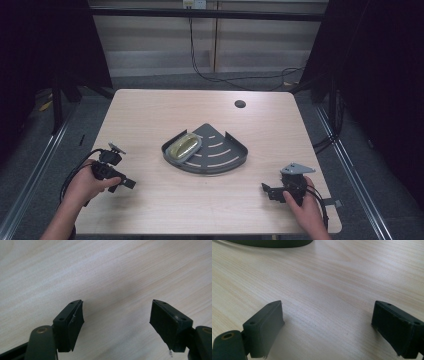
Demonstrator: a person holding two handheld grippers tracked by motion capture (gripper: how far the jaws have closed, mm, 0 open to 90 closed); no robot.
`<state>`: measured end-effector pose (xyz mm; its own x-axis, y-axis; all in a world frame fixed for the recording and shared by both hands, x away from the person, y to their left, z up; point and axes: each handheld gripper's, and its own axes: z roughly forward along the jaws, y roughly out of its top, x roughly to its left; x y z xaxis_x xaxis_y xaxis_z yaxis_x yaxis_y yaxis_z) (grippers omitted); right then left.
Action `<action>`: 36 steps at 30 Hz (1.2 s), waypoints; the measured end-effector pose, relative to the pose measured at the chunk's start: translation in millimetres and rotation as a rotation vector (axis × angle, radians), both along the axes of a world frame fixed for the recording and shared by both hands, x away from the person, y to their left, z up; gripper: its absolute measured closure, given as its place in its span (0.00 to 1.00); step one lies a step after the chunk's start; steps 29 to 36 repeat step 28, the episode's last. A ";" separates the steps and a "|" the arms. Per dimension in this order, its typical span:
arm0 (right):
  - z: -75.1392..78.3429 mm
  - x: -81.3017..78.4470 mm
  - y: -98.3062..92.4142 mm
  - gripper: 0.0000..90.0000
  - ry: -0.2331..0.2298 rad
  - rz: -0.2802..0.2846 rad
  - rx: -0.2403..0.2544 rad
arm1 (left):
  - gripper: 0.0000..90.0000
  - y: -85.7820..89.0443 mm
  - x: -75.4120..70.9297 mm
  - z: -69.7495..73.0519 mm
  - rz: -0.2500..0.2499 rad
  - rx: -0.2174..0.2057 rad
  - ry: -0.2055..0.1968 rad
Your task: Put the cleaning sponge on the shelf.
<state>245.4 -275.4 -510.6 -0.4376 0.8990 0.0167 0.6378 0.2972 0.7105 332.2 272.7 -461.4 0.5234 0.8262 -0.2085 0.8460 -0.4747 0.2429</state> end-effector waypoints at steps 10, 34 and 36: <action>0.0 0.0 0.0 0.11 0.000 0.000 0.000 | 0.29 5.0 -12.4 -9.6 -0.001 -0.022 -0.058; 0.0 0.0 0.0 0.11 0.000 0.000 -0.001 | 0.20 3.3 -33.3 -19.9 -0.048 -0.029 -0.251; 0.0 0.0 0.0 0.11 0.000 0.000 -0.001 | 0.20 3.3 -33.3 -19.9 -0.048 -0.029 -0.251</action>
